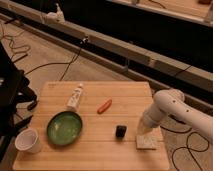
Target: Knock the eraser over
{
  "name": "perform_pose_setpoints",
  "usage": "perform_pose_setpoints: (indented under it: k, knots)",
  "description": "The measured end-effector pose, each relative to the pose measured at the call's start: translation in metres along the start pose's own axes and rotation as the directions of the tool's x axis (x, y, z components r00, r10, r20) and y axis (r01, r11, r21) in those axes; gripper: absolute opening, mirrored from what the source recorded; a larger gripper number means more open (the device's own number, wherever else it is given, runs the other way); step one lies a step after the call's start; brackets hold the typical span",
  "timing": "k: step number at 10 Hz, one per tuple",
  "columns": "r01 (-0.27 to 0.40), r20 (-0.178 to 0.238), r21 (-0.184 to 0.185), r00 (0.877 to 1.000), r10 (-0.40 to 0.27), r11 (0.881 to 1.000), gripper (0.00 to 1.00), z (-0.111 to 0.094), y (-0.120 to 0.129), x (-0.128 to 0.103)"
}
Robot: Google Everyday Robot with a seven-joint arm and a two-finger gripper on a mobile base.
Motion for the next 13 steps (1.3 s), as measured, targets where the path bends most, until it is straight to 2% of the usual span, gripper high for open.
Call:
perform_pose_setpoints:
  k: [2, 4, 7, 10, 12, 13]
  knots:
    - [0.041, 0.020, 0.008, 0.999, -0.042, 0.999, 0.00, -0.003, -0.002, -0.014]
    - [0.083, 0.062, 0.008, 0.995, -0.084, 0.996, 0.00, -0.006, 0.001, -0.037]
    - [0.133, 0.138, -0.029, 0.982, -0.128, 0.991, 0.00, -0.003, 0.013, -0.072]
    - [0.186, 0.240, -0.058, 0.956, -0.167, 0.981, 0.00, 0.001, 0.011, -0.124]
    - [0.239, 0.275, -0.036, 0.936, -0.220, 0.970, 0.00, 0.005, 0.001, -0.161]
    - [0.258, 0.280, -0.020, 0.929, -0.242, 0.966, 0.00, 0.009, -0.007, -0.174]
